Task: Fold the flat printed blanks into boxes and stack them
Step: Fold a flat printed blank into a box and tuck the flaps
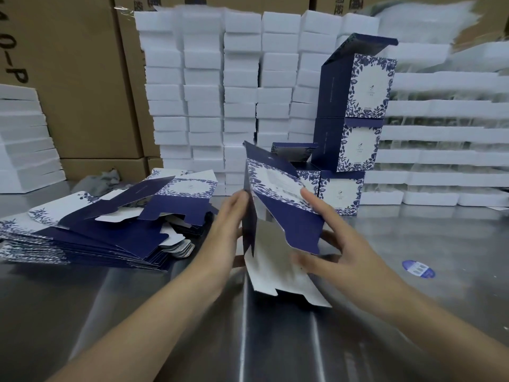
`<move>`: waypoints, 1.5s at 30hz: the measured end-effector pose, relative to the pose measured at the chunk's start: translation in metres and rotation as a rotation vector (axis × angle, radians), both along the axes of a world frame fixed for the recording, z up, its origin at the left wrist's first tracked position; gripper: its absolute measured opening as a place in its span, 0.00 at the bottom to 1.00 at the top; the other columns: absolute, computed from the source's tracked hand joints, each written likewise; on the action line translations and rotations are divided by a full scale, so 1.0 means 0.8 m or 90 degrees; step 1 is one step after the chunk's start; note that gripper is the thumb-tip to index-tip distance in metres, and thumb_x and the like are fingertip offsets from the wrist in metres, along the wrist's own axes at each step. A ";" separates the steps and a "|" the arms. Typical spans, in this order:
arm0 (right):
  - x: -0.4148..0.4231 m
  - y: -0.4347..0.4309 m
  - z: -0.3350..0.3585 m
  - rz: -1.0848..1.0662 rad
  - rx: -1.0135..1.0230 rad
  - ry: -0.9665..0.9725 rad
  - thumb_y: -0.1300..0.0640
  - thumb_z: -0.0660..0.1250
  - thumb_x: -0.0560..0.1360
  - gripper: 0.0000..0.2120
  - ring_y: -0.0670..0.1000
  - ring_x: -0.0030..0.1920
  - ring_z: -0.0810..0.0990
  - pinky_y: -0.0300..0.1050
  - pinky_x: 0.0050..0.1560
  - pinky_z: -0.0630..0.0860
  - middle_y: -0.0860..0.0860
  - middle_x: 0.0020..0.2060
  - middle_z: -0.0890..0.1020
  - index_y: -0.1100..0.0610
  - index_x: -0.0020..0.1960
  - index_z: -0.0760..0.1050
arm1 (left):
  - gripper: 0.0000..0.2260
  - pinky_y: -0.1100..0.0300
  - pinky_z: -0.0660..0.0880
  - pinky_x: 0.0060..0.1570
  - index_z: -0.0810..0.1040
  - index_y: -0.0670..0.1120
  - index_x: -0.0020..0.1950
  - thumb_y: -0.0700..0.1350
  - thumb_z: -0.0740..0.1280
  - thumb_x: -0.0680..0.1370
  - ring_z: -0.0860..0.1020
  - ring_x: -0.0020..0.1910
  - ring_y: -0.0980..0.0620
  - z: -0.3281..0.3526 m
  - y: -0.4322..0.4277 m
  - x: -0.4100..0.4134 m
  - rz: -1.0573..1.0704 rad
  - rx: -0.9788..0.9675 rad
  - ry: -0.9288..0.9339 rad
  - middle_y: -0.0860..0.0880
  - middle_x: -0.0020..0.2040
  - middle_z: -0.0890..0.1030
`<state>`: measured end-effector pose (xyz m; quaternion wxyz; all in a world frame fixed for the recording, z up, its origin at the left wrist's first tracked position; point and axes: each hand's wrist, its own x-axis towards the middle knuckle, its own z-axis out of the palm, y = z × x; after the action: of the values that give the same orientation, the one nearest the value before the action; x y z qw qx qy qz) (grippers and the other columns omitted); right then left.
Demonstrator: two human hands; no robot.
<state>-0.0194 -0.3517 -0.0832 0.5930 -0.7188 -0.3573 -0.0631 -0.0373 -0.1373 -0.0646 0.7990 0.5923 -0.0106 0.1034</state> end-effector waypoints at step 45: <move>0.045 -0.043 -0.002 -0.326 -0.194 -0.215 0.65 0.60 0.84 0.23 0.42 0.41 0.82 0.50 0.47 0.80 0.31 0.44 0.81 0.37 0.57 0.80 | 0.16 0.71 0.68 0.40 0.85 0.61 0.49 0.39 0.67 0.79 0.76 0.40 0.62 -0.040 0.050 0.008 0.128 0.722 -0.177 0.63 0.51 0.75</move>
<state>0.0165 -0.3860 -0.0850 0.3763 -0.8449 -0.2635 -0.2741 -0.0308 -0.0972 -0.0962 0.3349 0.9059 -0.1125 0.2336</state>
